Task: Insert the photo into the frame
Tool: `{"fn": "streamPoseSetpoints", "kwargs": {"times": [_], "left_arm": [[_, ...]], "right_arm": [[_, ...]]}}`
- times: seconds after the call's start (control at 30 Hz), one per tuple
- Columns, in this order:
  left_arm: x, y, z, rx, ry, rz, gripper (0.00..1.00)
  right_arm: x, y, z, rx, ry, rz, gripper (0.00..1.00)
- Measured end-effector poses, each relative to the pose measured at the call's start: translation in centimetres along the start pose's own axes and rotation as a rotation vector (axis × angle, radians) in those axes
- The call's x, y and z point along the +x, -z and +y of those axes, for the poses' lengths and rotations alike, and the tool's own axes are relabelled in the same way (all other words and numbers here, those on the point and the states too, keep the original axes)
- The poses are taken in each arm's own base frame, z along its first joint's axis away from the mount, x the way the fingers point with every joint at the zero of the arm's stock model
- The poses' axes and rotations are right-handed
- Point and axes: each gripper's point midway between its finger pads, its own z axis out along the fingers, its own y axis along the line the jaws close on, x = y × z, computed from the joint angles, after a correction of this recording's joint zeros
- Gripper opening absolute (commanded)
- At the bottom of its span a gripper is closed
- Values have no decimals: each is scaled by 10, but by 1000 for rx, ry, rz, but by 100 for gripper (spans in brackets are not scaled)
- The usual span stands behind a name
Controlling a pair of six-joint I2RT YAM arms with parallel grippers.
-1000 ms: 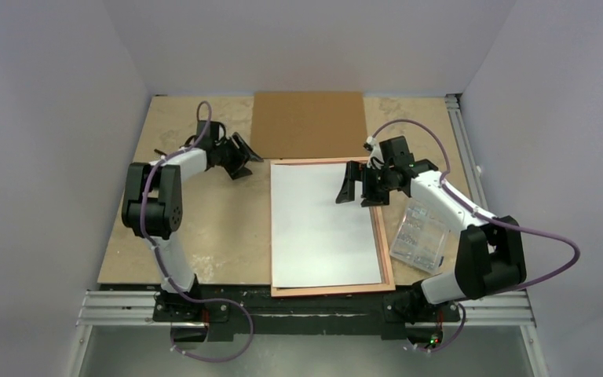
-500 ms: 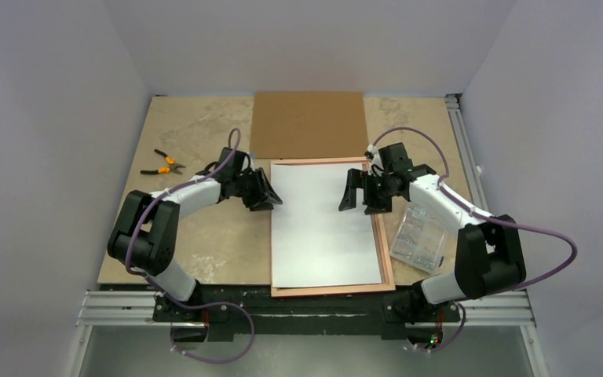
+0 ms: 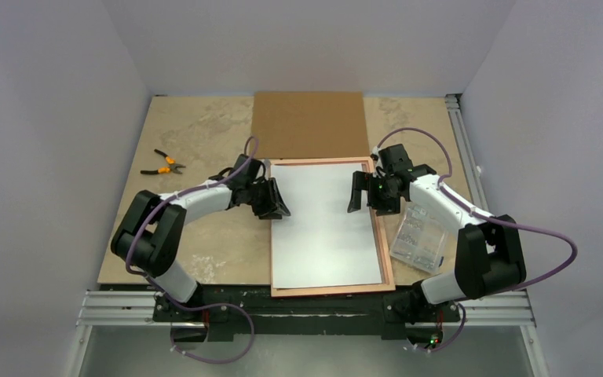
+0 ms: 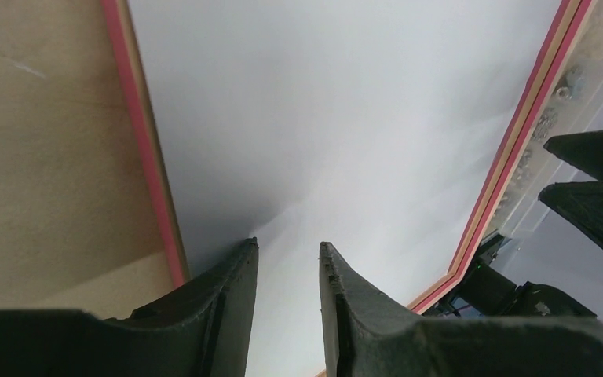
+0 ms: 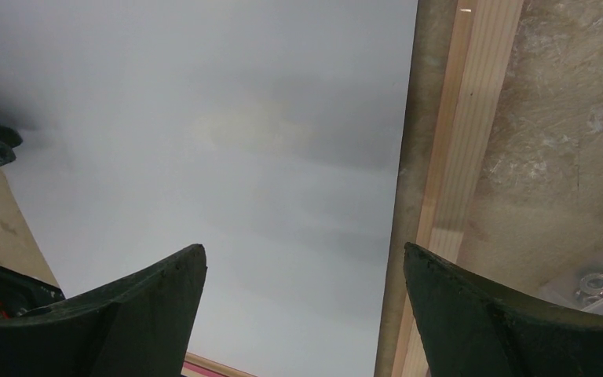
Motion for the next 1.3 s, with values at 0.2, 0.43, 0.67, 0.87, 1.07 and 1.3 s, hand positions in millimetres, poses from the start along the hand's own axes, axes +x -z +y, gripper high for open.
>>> {"fn": "streamPoseSetpoints", "kwargs": {"times": [0.2,0.43,0.67,0.87,1.07,1.3], "left_arm": [[14,-5,-6,-12,-34,23,33],[16,-4,-4,-40,-40,25,57],[12,26,-13,-54,-76,-43,57],[12,48,-7,-96,-82,-108,58],[19,50,18,-193,-68,-105,55],[23,32,33,-234,-51,-64,46]], "right_arm": [[0,0,-1,4,0,0,94],[0,0,-1,4,0,0,94],[4,-2,-2,6,-3,10,93],[6,-2,-3,4,-3,15,93],[6,-2,-2,1,1,16,93],[7,-3,-3,1,8,18,93]]}}
